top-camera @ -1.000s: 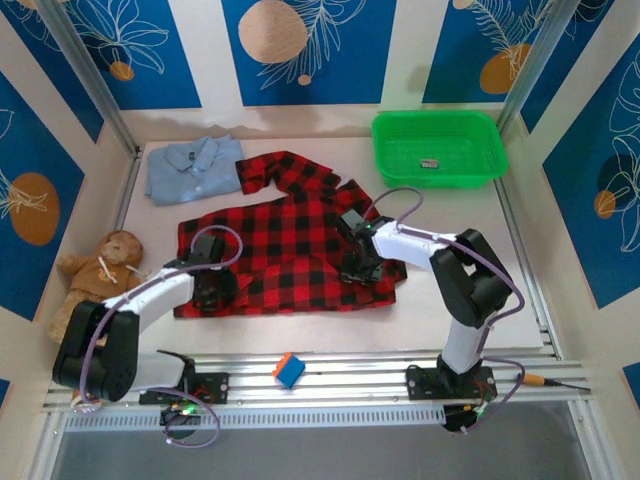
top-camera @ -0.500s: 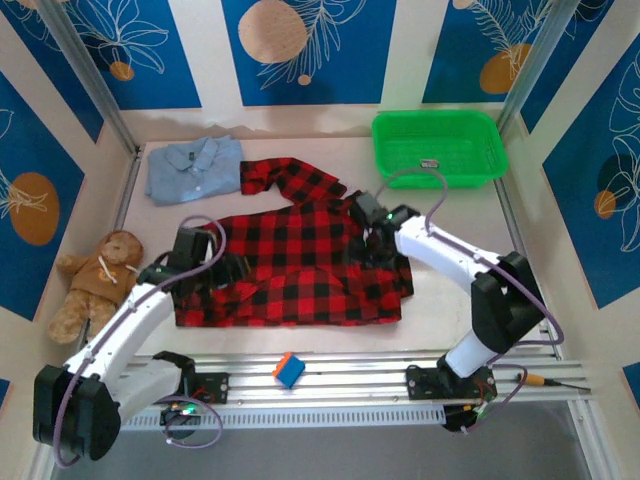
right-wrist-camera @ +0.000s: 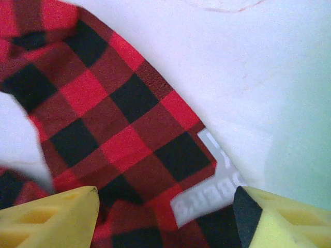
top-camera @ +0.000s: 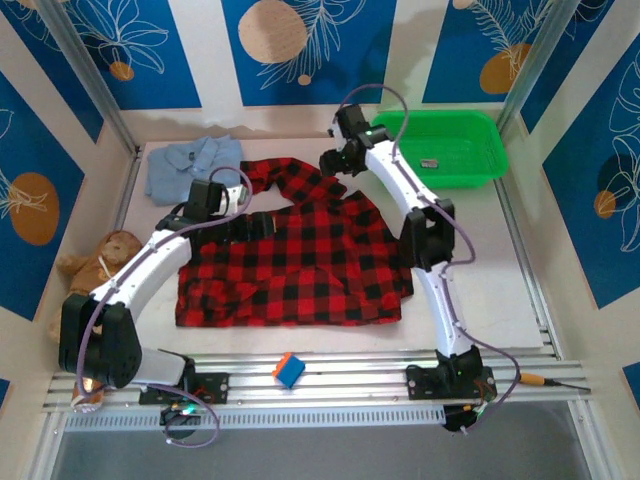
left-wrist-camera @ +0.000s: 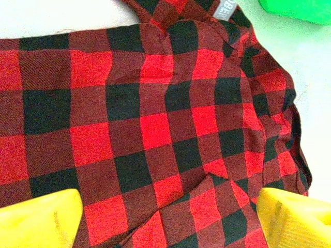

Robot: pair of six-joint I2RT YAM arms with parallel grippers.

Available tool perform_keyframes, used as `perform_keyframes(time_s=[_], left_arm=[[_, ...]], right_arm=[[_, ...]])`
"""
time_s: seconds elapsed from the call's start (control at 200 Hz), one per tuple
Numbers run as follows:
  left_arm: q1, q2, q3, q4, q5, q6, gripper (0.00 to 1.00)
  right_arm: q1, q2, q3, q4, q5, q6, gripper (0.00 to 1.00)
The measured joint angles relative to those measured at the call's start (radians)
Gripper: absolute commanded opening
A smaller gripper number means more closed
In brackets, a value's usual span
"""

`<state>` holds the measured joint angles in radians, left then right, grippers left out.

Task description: Fold and stack the long sleeve shirts

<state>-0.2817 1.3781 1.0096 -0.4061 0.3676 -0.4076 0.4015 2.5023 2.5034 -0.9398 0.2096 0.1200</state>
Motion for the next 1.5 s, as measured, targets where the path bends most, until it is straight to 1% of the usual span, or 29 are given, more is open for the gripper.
perform_keyframes(time_s=[0.095, 0.19, 0.345, 0.545, 0.79, 0.94, 0.995, 1.09, 1.175, 1.266, 1.431, 1.501], left_arm=[[0.0, -0.006, -0.004, -0.002, 0.011, 0.017, 0.88], [0.0, -0.042, -0.029, -0.013, 0.016, 0.025, 0.88], [0.0, -0.133, -0.054, -0.081, 0.012, 0.026, 0.89], [0.0, -0.255, -0.053, -0.177, -0.032, 0.037, 0.91], [0.0, -0.303, 0.003, -0.278, -0.087, 0.052, 0.93], [0.0, -0.321, 0.06, -0.314, -0.133, 0.068, 0.97], [0.0, -0.326, 0.077, -0.321, -0.154, 0.077, 0.98], [0.008, -0.324, 0.105, -0.337, -0.196, 0.085, 0.99], [0.039, -0.304, 0.127, -0.358, -0.224, 0.089, 0.99], [0.098, -0.265, 0.134, -0.362, -0.239, 0.089, 0.99], [0.209, -0.173, 0.134, -0.356, -0.231, 0.088, 0.98], [0.269, -0.129, 0.133, -0.346, -0.217, 0.084, 0.97]], right_arm=[[0.0, 0.13, 0.108, -0.02, -0.006, -0.023, 0.71], [-0.004, 0.182, 0.122, -0.018, -0.019, -0.029, 0.72], [-0.014, 0.206, 0.132, -0.003, -0.044, -0.029, 0.72], [-0.043, 0.23, 0.166, 0.035, -0.066, -0.022, 0.72], [-0.069, 0.289, 0.203, 0.061, -0.099, -0.024, 0.72], [-0.077, 0.295, 0.218, 0.073, -0.154, -0.021, 0.68], [-0.077, 0.3, 0.221, 0.076, -0.167, -0.024, 0.63], [-0.076, 0.303, 0.225, 0.08, -0.171, -0.026, 0.56], [-0.074, 0.303, 0.226, 0.079, -0.179, -0.023, 0.5], [-0.074, 0.304, 0.226, 0.079, -0.185, -0.026, 0.45], [-0.067, 0.304, 0.226, 0.079, -0.188, -0.033, 0.38], [-0.065, 0.305, 0.226, 0.079, -0.188, -0.042, 0.34]])
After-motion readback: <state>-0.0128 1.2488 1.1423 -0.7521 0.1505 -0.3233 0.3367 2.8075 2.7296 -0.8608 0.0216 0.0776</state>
